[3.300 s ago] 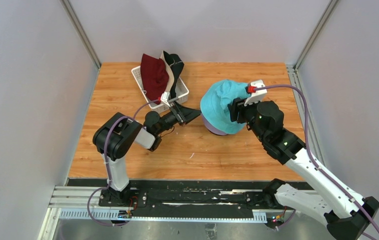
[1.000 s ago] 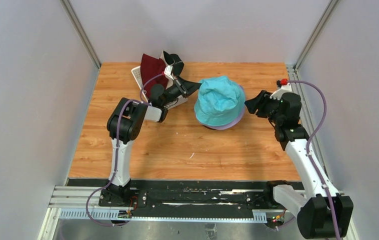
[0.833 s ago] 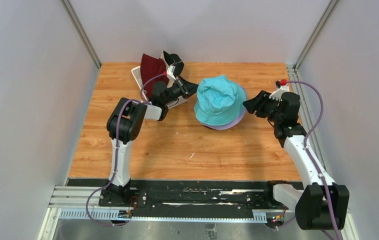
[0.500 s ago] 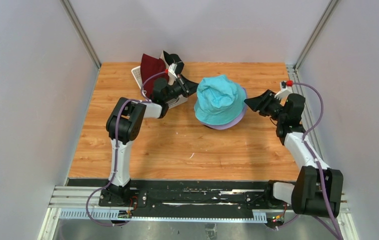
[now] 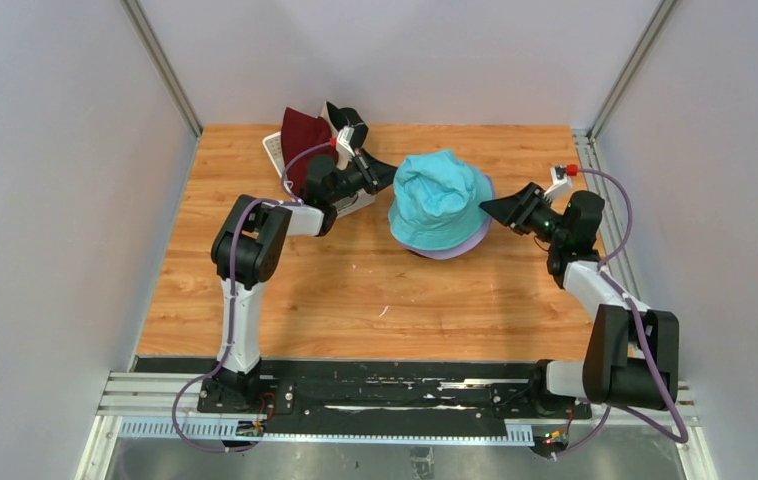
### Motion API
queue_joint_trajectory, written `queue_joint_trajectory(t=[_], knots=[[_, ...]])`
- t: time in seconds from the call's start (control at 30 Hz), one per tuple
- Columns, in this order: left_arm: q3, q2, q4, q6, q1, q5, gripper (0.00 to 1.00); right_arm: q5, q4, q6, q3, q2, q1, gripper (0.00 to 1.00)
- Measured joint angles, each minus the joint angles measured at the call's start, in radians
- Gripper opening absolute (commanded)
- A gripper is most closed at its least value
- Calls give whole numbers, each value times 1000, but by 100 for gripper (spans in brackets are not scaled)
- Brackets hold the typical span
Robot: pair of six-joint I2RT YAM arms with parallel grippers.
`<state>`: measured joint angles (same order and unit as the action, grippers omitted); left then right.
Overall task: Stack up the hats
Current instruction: Stack the hat on the hat.
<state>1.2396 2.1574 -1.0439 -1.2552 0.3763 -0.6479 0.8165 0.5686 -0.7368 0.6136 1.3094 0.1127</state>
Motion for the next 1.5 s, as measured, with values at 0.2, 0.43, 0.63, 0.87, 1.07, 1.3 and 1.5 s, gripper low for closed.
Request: queue_joint_trajectory(t=[0.2,0.43,0.63,0.87,1.07,1.3,1.5], knots=[[-2,0,-1,0,0,0,0,34,90,-46,-2,53,0,49],[-79,-58,1,14,0,24,0,89,327,-186,-29,192,2,45],[-183,-138,5,37,4,65,0,138,651,-370,-36,341,2,33],[-216,-177,45,76,30,112,0,182,885,-532,-35,458,6,30],[-220,-190,72,105,41,134,0,210,938,-566,-35,457,6,19],[-220,-217,137,153,51,160,0,215,951,-579,-35,456,6,1],[-223,-266,229,230,73,204,0,187,713,-413,-39,340,6,1]])
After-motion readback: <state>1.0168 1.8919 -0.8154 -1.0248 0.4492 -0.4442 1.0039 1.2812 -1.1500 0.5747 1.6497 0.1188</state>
